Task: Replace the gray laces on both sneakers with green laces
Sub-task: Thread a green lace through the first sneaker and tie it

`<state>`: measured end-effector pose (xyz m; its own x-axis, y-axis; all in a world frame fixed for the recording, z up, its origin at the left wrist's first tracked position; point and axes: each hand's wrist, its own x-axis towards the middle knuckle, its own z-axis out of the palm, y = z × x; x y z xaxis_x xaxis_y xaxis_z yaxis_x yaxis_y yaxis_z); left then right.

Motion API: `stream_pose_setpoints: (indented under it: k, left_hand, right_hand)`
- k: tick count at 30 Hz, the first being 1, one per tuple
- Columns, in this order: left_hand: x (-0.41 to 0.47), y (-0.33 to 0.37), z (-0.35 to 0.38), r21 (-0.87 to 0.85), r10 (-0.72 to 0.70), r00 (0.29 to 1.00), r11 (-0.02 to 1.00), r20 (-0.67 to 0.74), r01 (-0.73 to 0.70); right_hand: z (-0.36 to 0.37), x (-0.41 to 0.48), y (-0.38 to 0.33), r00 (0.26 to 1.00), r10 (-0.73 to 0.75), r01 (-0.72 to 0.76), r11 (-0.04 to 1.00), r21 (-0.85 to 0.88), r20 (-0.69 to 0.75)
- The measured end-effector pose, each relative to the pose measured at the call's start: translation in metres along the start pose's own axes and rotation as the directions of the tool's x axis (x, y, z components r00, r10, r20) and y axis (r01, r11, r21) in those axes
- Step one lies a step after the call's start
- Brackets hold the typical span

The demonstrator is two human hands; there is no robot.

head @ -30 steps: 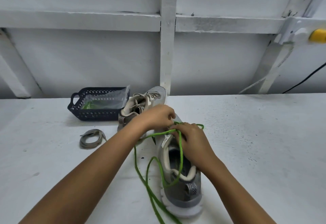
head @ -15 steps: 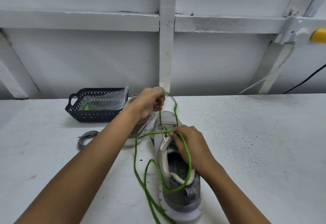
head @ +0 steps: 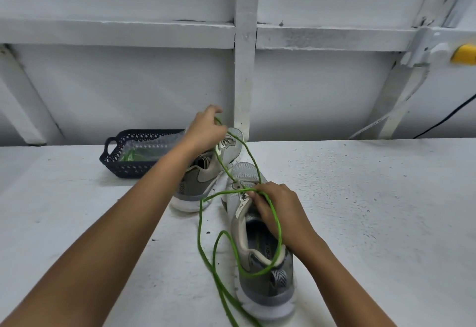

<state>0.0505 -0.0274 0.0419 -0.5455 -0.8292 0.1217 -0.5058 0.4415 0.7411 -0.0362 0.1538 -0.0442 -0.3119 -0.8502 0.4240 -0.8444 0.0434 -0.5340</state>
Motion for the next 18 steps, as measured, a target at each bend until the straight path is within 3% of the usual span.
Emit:
stream_pose_setpoints:
  k: [1,3,8,13,18]
  left_hand:
    - [-0.005,-0.002,0.003,0.124,0.039,0.999,0.992,-0.007,-0.038]
    - [-0.022,-0.003,0.010,0.217,0.140,0.990,0.967,-0.011,-0.134]
    - [-0.081,-0.020,0.033,0.163,0.319,0.942,0.940,-0.104,-0.301]
    - [-0.128,-0.025,0.057,-0.018,0.142,0.986,0.990,0.090,-0.141]
    - [-0.131,-0.031,0.066,0.061,0.116,0.980,0.990,0.160,-0.127]
  right_hand:
    - [-0.001,0.000,0.000,1.000,0.002,-0.002,1.000,0.006,0.002]
    - [-0.003,0.001,-0.002,1.000,0.006,-0.007,0.999,0.045,0.008]
    - [-0.013,0.005,-0.003,0.996,0.080,-0.087,0.973,0.212,0.041]
    - [-0.016,0.018,0.001,0.993,0.108,-0.115,0.960,0.256,0.040]
    - [-0.022,0.029,-0.003,0.998,0.031,-0.042,0.974,0.223,0.051]
